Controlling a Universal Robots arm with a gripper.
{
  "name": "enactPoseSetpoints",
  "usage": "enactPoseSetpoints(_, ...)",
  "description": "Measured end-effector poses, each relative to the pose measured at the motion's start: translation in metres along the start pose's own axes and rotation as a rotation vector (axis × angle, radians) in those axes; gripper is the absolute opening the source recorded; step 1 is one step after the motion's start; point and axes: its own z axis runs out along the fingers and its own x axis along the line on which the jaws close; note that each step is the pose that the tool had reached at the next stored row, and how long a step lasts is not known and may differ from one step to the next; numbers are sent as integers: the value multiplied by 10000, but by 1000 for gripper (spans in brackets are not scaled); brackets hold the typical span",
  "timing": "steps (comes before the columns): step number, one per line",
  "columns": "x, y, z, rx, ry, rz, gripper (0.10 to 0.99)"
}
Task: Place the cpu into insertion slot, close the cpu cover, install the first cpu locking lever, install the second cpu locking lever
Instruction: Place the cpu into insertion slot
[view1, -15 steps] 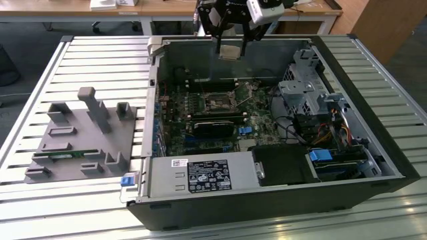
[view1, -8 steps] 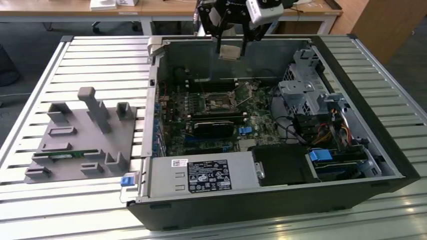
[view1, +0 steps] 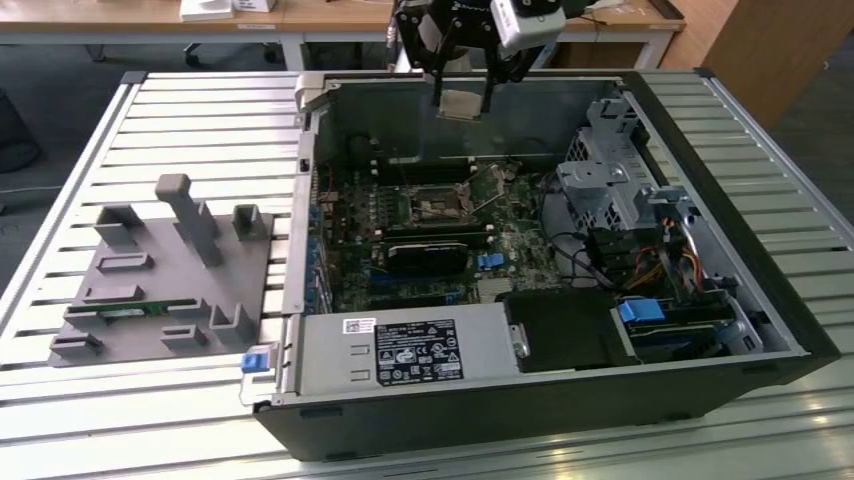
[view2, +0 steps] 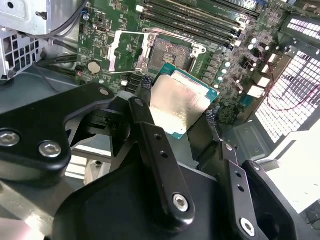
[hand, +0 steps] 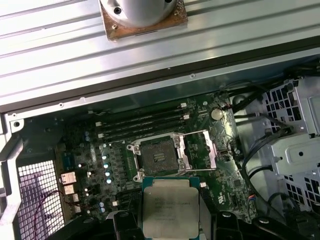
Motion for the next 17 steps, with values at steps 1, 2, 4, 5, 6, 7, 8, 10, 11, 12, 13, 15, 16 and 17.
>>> enactPoseSetpoints(1, 0, 0, 0, 0, -2, 27, 541)
enactPoseSetpoints(2, 0, 0, 0, -1, -5, 54, 541)
enactPoseSetpoints(4, 0, 0, 0, -2, -10, 110, 541)
enactPoseSetpoints(5, 0, 0, 0, -2, -12, 139, 541)
enactPoseSetpoints(6, 0, 0, 0, -3, -15, 165, 541)
enactPoseSetpoints(7, 0, 0, 0, -4, -17, 194, 541)
enactPoseSetpoints(8, 0, 0, 0, -4, -20, 222, 541)
enactPoseSetpoints(10, 0, 0, 0, -5, -25, 279, 541)
enactPoseSetpoints(11, 0, 0, 0, -6, -27, 307, 541)
enactPoseSetpoints(12, 0, 0, 0, -6, -30, 337, 541)
enactPoseSetpoints(13, 0, 0, 0, -7, -33, 370, 541)
enactPoseSetpoints(15, 0, 0, 0, -8, -38, 430, 541)
enactPoseSetpoints(16, 0, 0, 0, -9, -41, 460, 541)
enactPoseSetpoints(17, 0, 0, 0, -10, -44, 489, 541)
